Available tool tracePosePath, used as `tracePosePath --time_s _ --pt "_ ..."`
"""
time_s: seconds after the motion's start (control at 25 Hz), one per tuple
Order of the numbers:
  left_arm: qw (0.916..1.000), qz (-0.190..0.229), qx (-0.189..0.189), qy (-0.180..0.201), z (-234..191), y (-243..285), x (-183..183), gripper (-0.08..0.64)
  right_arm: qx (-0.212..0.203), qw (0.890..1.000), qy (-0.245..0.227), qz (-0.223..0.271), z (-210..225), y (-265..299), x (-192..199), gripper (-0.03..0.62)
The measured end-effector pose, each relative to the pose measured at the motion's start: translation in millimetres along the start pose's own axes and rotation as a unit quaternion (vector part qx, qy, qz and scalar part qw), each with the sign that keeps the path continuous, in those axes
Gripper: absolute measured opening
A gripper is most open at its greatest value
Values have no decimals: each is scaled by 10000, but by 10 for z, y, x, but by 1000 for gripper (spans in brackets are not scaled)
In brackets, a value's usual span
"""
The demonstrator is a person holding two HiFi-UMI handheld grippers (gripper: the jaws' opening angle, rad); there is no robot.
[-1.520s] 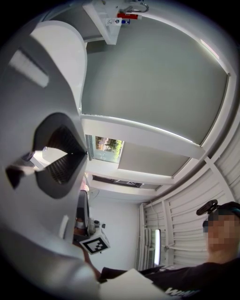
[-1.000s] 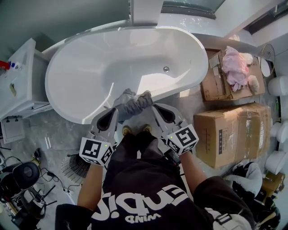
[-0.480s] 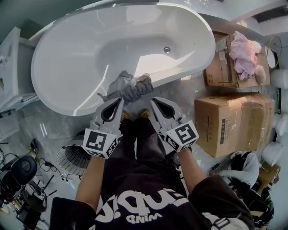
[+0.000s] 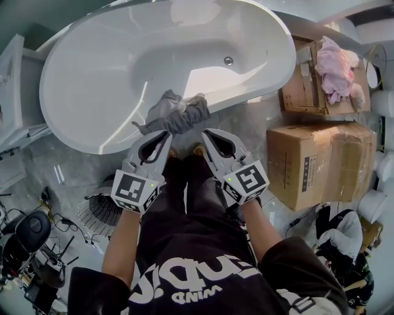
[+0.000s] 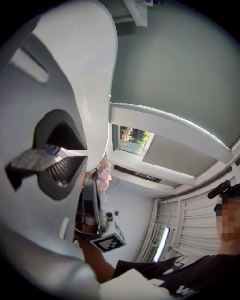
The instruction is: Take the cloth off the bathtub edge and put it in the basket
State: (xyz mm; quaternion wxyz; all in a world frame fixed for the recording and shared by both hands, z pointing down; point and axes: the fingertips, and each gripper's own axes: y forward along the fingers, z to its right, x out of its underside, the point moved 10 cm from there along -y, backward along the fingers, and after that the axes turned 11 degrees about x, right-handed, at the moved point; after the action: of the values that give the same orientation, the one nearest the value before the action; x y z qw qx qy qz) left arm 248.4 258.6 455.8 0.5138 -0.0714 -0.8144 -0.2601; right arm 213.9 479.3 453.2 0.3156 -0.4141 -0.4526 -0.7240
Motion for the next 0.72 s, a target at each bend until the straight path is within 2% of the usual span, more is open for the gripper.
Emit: tracePosePath --time_s 0.16,0.36,0.72 --pt "9992 -51 365 -137 37 -11 40 65 -36 10000 -27 -19 -47 -13 -7 9" --pt "9980 -228 572 -157 92 6 85 237 20 10000 -44 7 -35 -78 -32 9" --pt "9976 -414 550 64 64 67 77 242 92 9999 -43 15 -42 -141 -66 9"
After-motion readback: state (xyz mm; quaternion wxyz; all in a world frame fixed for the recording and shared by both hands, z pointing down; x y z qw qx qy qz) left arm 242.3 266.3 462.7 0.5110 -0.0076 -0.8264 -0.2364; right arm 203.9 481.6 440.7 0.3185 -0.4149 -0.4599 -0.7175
